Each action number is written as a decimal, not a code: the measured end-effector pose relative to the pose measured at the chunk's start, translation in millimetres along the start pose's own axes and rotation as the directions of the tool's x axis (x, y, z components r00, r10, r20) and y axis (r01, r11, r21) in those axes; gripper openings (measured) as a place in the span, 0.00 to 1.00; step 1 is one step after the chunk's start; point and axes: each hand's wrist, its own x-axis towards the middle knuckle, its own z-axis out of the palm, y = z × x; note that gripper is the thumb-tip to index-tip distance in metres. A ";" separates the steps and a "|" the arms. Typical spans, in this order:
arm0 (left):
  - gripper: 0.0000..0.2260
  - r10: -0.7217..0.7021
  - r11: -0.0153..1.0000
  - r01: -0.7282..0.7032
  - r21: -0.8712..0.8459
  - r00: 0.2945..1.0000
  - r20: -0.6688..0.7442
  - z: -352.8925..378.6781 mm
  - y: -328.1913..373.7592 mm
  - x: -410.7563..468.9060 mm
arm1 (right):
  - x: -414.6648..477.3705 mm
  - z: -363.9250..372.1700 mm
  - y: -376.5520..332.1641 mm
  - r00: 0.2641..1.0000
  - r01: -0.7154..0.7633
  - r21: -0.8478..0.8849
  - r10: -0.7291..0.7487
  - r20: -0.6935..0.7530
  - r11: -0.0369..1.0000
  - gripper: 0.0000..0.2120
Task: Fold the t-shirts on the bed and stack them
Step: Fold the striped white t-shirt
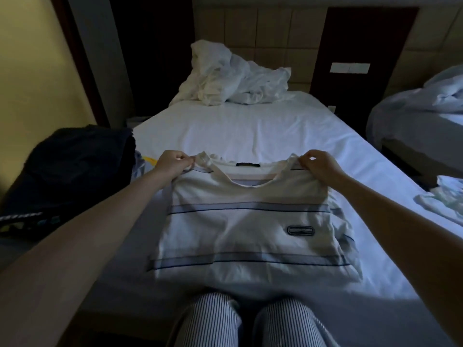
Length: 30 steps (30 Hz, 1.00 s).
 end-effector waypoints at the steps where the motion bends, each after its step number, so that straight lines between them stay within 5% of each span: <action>1: 0.09 0.004 1.000 -0.004 0.003 1.000 -0.005 5.0 -4.2 14.5 | 14.0 6.9 3.6 1.000 -0.001 -0.024 0.001 0.000 1.000 0.10; 5: 0.10 0.032 0.998 -0.030 0.054 0.999 -0.035 26.8 -20.7 66.5 | 59.9 35.5 23.7 1.000 -0.006 -0.125 0.008 0.017 0.992 0.12; 11: 0.18 0.034 0.859 0.018 0.511 0.995 -0.091 77.8 -69.8 110.1 | 104.6 80.2 62.1 0.998 -0.029 -0.259 0.042 0.045 0.965 0.13; 17: 0.14 0.147 0.751 -0.023 0.660 0.980 -0.133 93.3 -79.6 111.4 | 101.8 103.1 74.0 0.993 -0.082 -0.337 0.050 -0.103 0.938 0.15; 20: 0.11 0.304 0.659 -0.139 0.739 0.948 -0.093 85.7 -53.4 91.4 | 90.0 90.7 50.1 0.991 -0.029 -0.431 -0.030 -0.129 0.902 0.16; 24: 0.18 0.508 0.670 -0.488 0.559 0.851 0.135 107.3 -8.1 30.9 | 32.9 96.5 3.8 0.956 0.267 -0.459 -0.294 0.013 0.847 0.18; 27: 0.22 0.284 0.571 -0.518 0.637 0.853 0.438 117.0 -39.8 12.5 | -10.4 114.0 16.5 0.941 0.309 -0.450 -0.199 0.275 0.838 0.19; 30: 0.33 0.172 0.594 -0.391 0.703 0.915 0.364 88.5 -89.6 31.7 | -10.0 100.8 50.1 0.961 0.180 -0.444 -0.061 0.268 0.878 0.20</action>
